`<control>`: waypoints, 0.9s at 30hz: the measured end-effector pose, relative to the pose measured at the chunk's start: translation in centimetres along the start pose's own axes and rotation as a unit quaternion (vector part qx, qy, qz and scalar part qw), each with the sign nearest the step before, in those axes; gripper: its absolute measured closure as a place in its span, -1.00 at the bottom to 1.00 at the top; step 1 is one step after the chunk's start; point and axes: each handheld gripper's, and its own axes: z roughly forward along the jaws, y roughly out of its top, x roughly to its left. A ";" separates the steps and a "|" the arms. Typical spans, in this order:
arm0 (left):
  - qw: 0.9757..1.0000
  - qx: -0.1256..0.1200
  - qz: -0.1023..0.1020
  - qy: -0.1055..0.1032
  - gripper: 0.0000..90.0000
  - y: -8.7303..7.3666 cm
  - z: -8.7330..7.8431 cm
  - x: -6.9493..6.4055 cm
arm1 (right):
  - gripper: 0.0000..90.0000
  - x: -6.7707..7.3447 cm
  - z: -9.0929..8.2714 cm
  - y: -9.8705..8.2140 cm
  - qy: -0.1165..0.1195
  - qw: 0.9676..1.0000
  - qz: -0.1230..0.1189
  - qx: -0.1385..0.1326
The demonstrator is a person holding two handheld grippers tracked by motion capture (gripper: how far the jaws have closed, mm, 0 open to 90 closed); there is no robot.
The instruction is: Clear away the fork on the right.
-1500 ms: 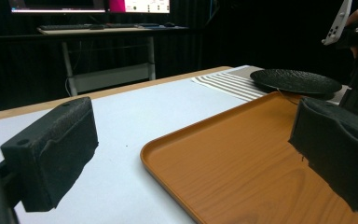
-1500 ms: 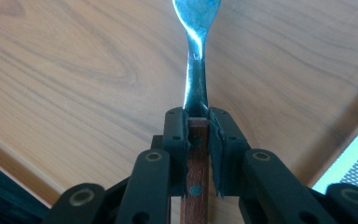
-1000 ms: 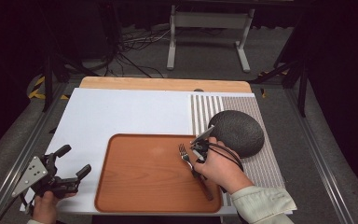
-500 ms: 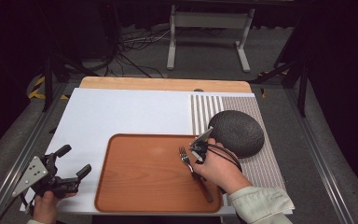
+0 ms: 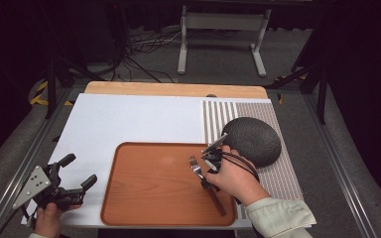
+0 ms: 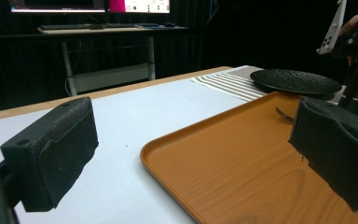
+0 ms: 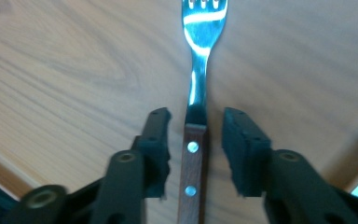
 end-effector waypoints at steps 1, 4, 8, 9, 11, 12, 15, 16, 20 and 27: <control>1.000 -0.001 0.000 0.001 -0.96 0.0 0.0 0.0 | 0.14 0.0 -0.1 0.0 -0.001 1.000 -0.014 -0.013; 1.000 0.000 0.000 0.000 -0.96 0.0 0.0 0.0 | -0.25 0.1 -0.5 0.0 -0.002 0.997 -0.053 -0.055; 1.000 0.000 0.002 0.000 -0.96 0.0 0.0 0.0 | -0.41 0.3 -1.0 0.3 -0.010 0.989 -0.108 -0.097; 1.000 0.000 0.002 0.000 -0.96 0.0 0.0 0.0 | -0.44 0.3 -1.1 0.4 -0.006 0.987 -0.121 -0.105; 1.000 0.000 0.000 0.000 -0.96 0.0 0.0 0.0 | -0.49 0.4 -1.1 0.6 -0.007 0.982 -0.141 -0.126; 1.000 0.000 0.000 0.000 -0.96 0.0 0.0 0.0 | -0.49 0.4 -1.1 0.6 -0.007 0.982 -0.141 -0.126; 1.000 -0.001 0.001 0.000 -0.96 0.0 0.0 0.0 | -0.48 0.4 -0.9 1.0 0.001 0.972 -0.177 -0.153; 1.000 -0.001 0.000 0.000 -0.96 0.0 0.0 0.0 | -0.46 0.4 -0.8 1.1 0.004 0.969 -0.190 -0.160; 1.000 0.000 0.001 0.000 -0.96 0.0 0.0 0.0 | -0.43 0.8 -0.5 1.6 0.025 0.957 -0.214 -0.192; 1.000 0.000 0.001 0.000 -0.96 0.0 0.0 0.0 | -0.44 1.4 0.2 2.7 0.048 0.948 -0.230 -0.217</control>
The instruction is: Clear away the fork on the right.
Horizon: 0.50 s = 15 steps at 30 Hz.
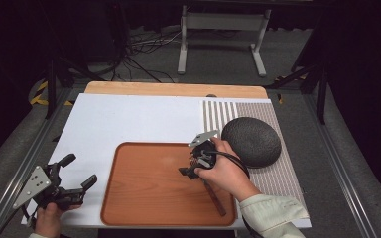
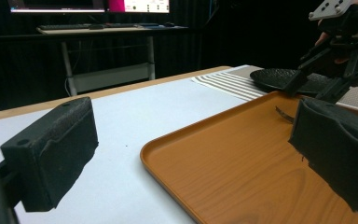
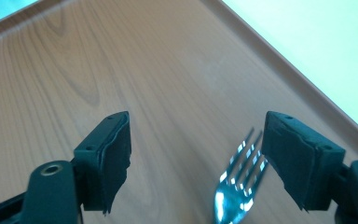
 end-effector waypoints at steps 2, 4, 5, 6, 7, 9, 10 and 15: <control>1.000 -0.002 -0.001 0.001 -0.96 0.0 0.0 0.0 | -0.39 -0.1 0.5 0.1 0.006 1.000 -0.010 -0.001; 1.000 -0.002 -0.001 0.000 -0.96 0.0 0.0 0.0 | -0.31 -0.2 0.9 0.2 0.010 1.000 -0.017 0.000; 1.000 -0.002 -0.001 0.001 -0.96 0.0 0.0 0.0 | -0.27 -0.3 1.1 0.2 0.011 1.000 -0.023 0.000; 1.000 -0.002 -0.001 0.001 -0.96 0.0 0.0 0.0 | -0.19 -0.3 1.2 0.3 0.011 1.000 -0.029 0.000; 1.000 -0.002 -0.001 0.001 -0.96 0.0 0.0 0.0 | -0.04 -0.4 1.3 0.3 0.010 0.999 -0.039 -0.001; 1.000 -0.002 0.000 0.001 -0.96 0.0 0.0 0.0 | 0.15 -0.4 1.5 0.4 0.009 0.999 -0.050 -0.001; 1.000 -0.003 0.000 0.001 -0.96 0.0 0.0 0.0 | 0.22 -0.4 1.6 0.4 0.009 0.998 -0.058 -0.001; 1.000 -0.003 0.000 0.000 -0.96 0.0 0.0 0.0 | 0.68 -0.7 2.2 0.3 0.004 0.997 -0.072 0.016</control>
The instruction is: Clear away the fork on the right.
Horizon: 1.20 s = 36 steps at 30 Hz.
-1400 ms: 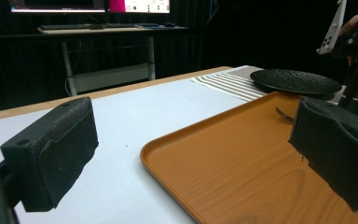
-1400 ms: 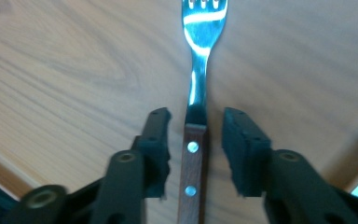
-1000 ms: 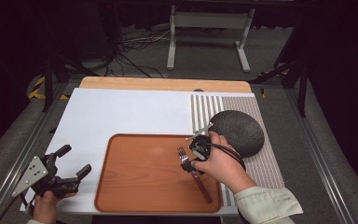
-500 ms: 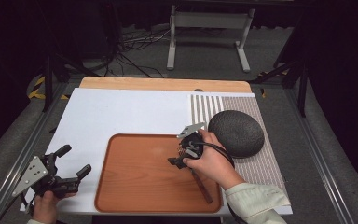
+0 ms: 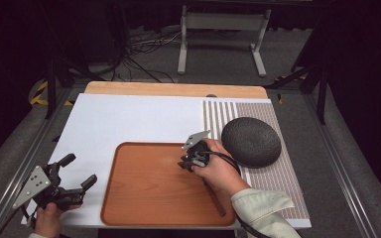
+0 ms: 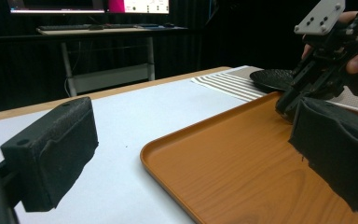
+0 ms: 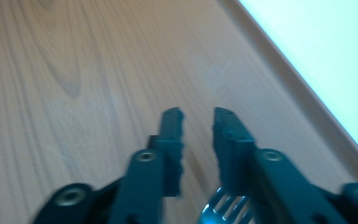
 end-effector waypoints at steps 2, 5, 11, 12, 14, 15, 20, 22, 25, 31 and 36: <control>1.000 0.000 0.001 0.000 -0.96 0.0 0.0 0.0 | 0.80 -0.1 0.4 -0.1 -0.002 1.000 -0.004 0.006; 1.000 0.000 -0.001 0.001 -0.96 0.0 0.0 0.0 | 0.96 -0.3 0.7 -0.3 -0.001 1.000 -0.006 0.015; 1.000 0.000 0.001 0.000 -0.96 0.0 0.0 0.0 | 1.00 -0.6 1.2 -0.6 -0.014 0.999 -0.013 0.029; 1.000 0.000 -0.001 0.001 -0.96 0.0 0.0 0.0 | 1.00 -0.7 1.3 -0.7 -0.014 0.999 -0.015 0.029; 1.000 0.000 -0.001 0.001 -0.96 0.0 0.0 0.0 | 1.00 -0.7 1.4 -0.7 -0.016 0.999 -0.015 0.033; 1.000 0.000 0.000 0.000 -0.96 0.0 0.0 0.0 | 1.00 -0.7 1.4 -0.7 -0.015 0.999 -0.016 0.033; 1.000 0.000 0.000 0.000 -0.96 0.0 0.0 0.0 | 1.00 -0.7 1.5 -0.8 -0.016 0.999 -0.012 0.040; 1.000 0.000 0.000 0.000 -0.96 0.0 0.0 0.0 | 1.00 -0.8 1.6 -0.9 -0.019 0.999 -0.012 0.042; 1.000 -0.001 0.001 0.000 -0.96 0.0 0.0 0.0 | 1.00 -0.8 1.5 -0.9 -0.020 0.999 -0.008 0.043; 1.000 -0.001 0.001 0.001 -0.96 0.0 -0.1 0.1 | 1.00 -1.2 1.2 -1.1 -0.035 0.998 -0.003 0.048; 1.000 -0.001 0.001 0.001 -0.96 0.0 0.0 0.1 | 1.00 -1.6 0.9 -1.4 -0.045 0.998 0.002 0.051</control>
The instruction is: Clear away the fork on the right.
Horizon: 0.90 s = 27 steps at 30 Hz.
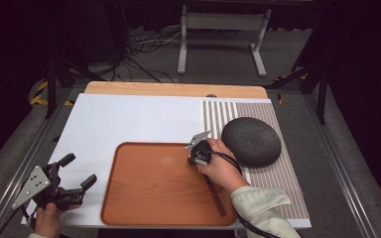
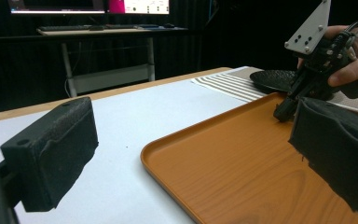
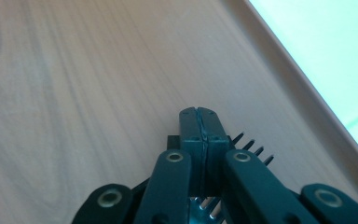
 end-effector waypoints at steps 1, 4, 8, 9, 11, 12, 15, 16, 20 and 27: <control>1.000 0.000 0.000 0.000 -0.96 0.0 0.0 0.0 | 1.00 -0.1 0.0 -0.1 -0.003 1.000 0.002 0.000; 1.000 0.000 0.000 0.000 -0.96 0.0 0.0 0.0 | 1.00 -0.6 -0.3 -0.3 -0.008 1.000 0.010 0.002; 1.000 0.001 -0.001 0.000 -0.96 0.0 0.0 0.0 | 1.00 -1.1 -0.5 -0.7 -0.014 1.000 0.019 0.007; 1.000 0.001 -0.001 0.000 -0.96 0.0 0.0 0.0 | 1.00 -1.3 -0.6 -0.7 -0.015 1.000 0.021 0.008; 1.000 0.000 0.000 0.000 -0.96 0.0 0.0 0.0 | 1.00 -1.5 -0.6 -0.9 -0.018 1.000 0.025 0.007; 1.000 0.000 0.000 0.000 -0.96 0.0 0.0 0.0 | 1.00 -1.7 -0.7 -1.1 -0.020 0.999 0.026 0.008; 1.000 0.000 0.000 0.000 -0.96 0.0 0.0 0.0 | 1.00 -2.0 -0.9 -1.2 -0.025 0.999 0.031 0.010; 1.000 0.000 0.000 0.000 -0.96 0.0 0.0 0.0 | 1.00 -2.1 -1.0 -1.3 -0.029 0.999 0.033 0.011; 1.000 0.000 0.000 0.000 -0.96 0.0 0.0 0.0 | 1.00 -2.5 -1.2 -1.7 -0.035 0.998 0.042 0.014; 1.000 0.001 0.000 0.000 -0.96 0.0 0.1 0.0 | 1.00 -3.1 -1.7 -2.4 -0.039 0.998 0.052 0.017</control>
